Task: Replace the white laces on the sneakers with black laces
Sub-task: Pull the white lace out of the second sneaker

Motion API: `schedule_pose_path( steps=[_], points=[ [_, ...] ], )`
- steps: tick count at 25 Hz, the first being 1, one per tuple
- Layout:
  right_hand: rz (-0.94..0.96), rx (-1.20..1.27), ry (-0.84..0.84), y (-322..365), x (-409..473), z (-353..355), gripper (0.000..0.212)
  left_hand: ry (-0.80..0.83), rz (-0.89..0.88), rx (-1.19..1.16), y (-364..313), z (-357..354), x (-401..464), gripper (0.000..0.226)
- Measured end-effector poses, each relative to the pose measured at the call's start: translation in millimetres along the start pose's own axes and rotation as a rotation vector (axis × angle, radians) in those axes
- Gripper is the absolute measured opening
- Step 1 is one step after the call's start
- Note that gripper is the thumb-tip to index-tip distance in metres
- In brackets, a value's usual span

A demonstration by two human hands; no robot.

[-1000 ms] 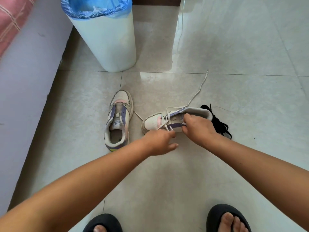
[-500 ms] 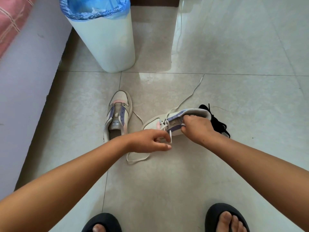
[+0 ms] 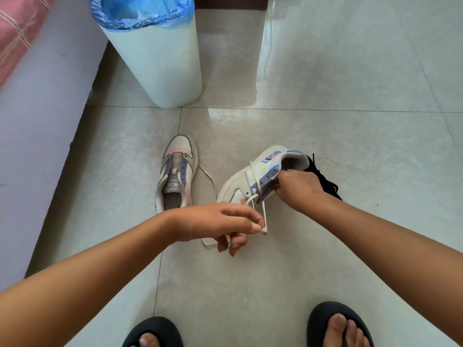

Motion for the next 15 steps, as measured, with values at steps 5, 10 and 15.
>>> schedule_pose_path(
  steps=[5,10,15],
  points=[
    [0.017,0.001,-0.03,5.9,4.6,7.2,0.02,-0.358,0.09,0.428,3.8,4.2,14.3,0.023],
    [-0.204,0.621,-0.1,18.2,-18.3,1.0,0.025,-0.429,-0.011,0.237,5.1,-2.3,17.2,0.011],
    [-0.376,1.498,0.363,41.4,-18.9,-22.8,0.028,-0.456,0.054,0.796,19.5,5.8,25.8,0.032]
  ],
)
Point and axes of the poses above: each hand's wrist, its own x-axis towards the middle knuckle, its own z-axis out of the back of the hand, y = z × x, the point moved 2 cm from there along x, towards the middle knuckle, and after that the axes turned 3 degrees about z, right-handed, at the moved point
